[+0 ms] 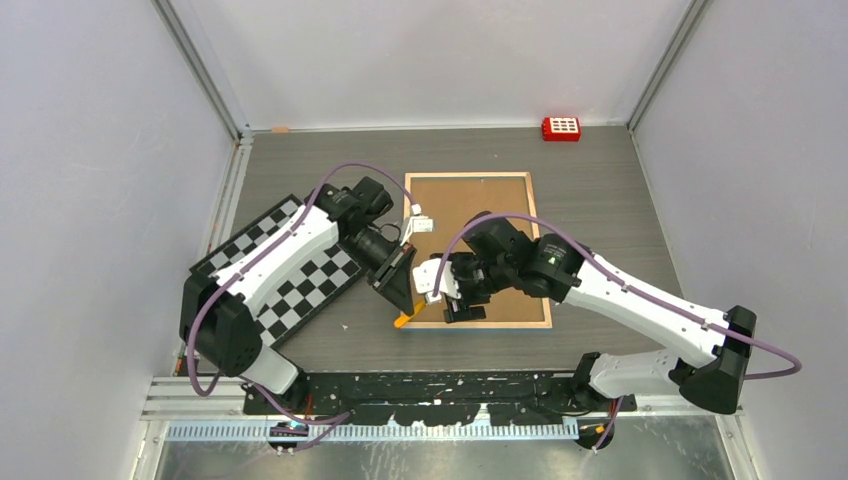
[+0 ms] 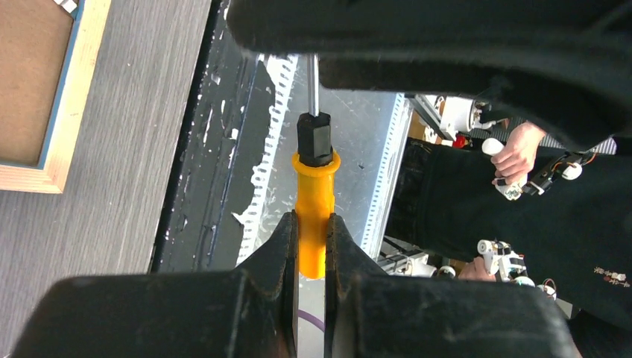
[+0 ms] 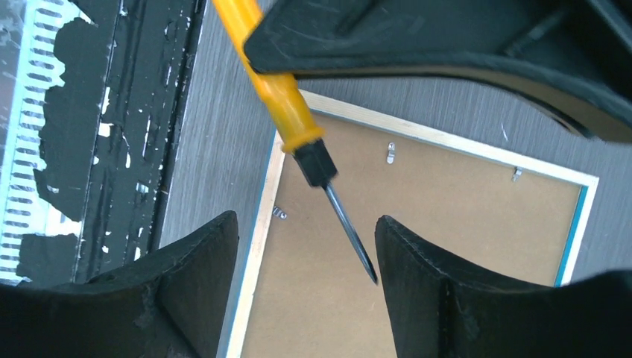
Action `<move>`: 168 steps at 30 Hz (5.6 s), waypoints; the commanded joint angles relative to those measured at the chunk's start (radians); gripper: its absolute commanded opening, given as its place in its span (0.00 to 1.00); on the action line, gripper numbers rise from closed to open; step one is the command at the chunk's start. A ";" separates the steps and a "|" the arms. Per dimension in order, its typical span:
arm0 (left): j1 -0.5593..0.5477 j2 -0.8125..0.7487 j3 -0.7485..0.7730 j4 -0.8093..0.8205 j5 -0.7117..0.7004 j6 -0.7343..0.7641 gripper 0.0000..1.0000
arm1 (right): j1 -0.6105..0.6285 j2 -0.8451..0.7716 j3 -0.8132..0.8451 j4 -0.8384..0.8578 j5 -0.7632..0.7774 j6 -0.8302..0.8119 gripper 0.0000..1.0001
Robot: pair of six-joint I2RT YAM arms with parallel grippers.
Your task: Take the photo out of the frame
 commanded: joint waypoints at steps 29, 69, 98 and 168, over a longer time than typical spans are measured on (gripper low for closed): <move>0.374 -0.308 0.123 0.486 -0.283 -0.364 1.00 | -0.180 0.050 0.185 0.241 -0.001 0.604 0.01; 0.214 -0.280 0.053 0.598 0.166 -0.439 0.00 | -0.240 0.081 0.240 0.288 -0.359 0.857 0.03; -0.010 -0.198 -0.061 0.408 -0.603 0.056 0.00 | -0.679 0.064 -0.070 -0.153 0.012 0.580 0.76; 0.130 0.453 0.439 0.286 -0.868 0.338 0.00 | -0.792 0.762 0.043 0.016 0.157 0.675 0.15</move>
